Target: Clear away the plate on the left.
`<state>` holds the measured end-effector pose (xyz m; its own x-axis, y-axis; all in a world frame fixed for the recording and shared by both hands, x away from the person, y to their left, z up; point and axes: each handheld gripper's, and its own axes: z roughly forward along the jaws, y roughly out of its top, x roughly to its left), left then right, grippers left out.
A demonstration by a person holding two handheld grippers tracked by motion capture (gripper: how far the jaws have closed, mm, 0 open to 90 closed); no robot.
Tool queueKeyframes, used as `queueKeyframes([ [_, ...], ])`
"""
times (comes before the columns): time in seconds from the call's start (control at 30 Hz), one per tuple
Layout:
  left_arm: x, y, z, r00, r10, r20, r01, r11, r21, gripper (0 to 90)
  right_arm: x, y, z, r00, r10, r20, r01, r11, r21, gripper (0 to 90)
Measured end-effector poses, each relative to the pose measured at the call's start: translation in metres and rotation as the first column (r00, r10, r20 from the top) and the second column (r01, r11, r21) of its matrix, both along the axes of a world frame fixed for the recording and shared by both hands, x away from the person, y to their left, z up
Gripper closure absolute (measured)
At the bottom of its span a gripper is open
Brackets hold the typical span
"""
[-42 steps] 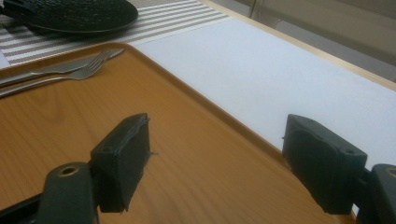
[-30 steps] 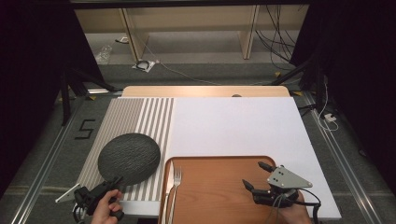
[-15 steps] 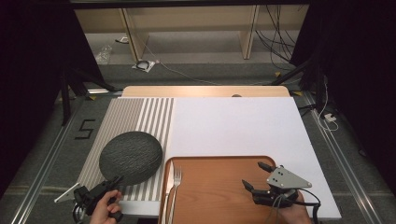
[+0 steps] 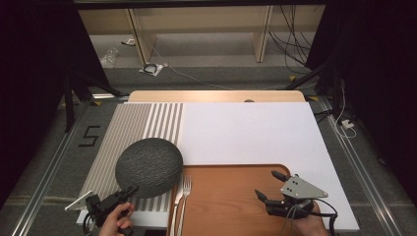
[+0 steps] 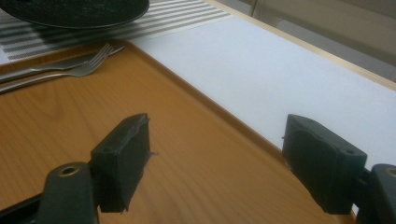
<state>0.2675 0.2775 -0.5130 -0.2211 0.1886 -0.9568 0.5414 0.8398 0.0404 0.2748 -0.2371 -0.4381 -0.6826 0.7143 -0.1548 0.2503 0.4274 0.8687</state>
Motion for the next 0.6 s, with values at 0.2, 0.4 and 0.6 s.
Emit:
queueKeyframes([
  [0.2,0.000,-0.006,0.003,0.9994,-0.028,0.019,0.028,0.9996,-0.003,84.2,-0.001,0.004,-0.002,0.9999,0.015,0.005,-0.015,0.999,-0.043,24.3],
  [0.4,-0.001,-0.014,0.004,0.9970,-0.073,0.027,0.073,0.9973,-0.010,84.2,-0.001,0.005,-0.002,0.9998,0.021,0.006,-0.021,0.998,-0.052,24.4],
  [0.6,-0.002,-0.023,0.004,0.9919,-0.123,0.029,0.124,0.9923,-0.007,84.2,-0.002,0.006,-0.003,0.9995,0.031,0.003,-0.031,0.998,-0.060,24.6],
])
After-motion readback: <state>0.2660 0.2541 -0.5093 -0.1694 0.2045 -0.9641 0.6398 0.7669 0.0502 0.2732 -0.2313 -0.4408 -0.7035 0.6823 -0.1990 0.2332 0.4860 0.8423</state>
